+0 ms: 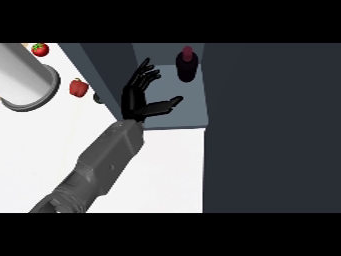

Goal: Pick up the wine, place it into the cabinet and close the cabinet

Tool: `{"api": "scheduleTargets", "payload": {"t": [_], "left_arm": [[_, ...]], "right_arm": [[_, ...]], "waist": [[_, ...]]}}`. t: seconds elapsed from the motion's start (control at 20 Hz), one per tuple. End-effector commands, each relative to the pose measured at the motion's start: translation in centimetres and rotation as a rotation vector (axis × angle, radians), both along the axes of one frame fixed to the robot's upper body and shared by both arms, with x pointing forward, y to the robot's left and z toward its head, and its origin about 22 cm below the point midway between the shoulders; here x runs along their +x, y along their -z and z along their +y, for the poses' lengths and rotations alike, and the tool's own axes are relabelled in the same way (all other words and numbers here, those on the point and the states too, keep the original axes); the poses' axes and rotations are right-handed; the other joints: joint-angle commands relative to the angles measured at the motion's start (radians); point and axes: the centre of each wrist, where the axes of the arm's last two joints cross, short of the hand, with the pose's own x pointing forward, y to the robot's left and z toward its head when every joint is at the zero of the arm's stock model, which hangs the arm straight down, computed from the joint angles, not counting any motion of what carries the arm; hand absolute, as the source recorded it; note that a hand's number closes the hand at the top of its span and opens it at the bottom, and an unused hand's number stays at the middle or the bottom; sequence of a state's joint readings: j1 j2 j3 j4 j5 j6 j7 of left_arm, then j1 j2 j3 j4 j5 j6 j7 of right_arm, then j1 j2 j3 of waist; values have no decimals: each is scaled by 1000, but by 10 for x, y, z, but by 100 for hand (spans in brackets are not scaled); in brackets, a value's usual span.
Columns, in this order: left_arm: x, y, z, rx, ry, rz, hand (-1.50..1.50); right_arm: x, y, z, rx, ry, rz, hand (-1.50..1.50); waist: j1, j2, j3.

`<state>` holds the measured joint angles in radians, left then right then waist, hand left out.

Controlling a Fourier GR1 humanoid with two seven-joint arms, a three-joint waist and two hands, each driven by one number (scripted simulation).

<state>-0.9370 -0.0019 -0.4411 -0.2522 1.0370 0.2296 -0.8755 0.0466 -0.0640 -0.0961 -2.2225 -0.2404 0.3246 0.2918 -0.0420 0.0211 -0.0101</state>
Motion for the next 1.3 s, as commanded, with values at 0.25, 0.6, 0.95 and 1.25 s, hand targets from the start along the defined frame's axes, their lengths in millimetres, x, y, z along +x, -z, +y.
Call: {"api": "scheduleTargets", "payload": {"t": [0.25, 0.6, 0.95, 1.25], "left_arm": [[-10, 0, 1, 30, -25, -57, -150], [-49, 2, 2, 43, 95, -79, -150], [-101, -36, 8, 33, 261, -85, -150], [-154, -75, 17, 34, 256, -117, -150]], "right_arm": [[-9, -4, 8, 1, 24, 17, -150], [-5, 7, -3, 6, 19, 9, -150], [-14, -10, -2, -18, 22, 3, -150], [-6, -19, 10, -11, 7, 6, -150]], "waist": [[58, -31, 10], [68, -31, 11], [66, -31, 11], [60, -27, 11]]}}
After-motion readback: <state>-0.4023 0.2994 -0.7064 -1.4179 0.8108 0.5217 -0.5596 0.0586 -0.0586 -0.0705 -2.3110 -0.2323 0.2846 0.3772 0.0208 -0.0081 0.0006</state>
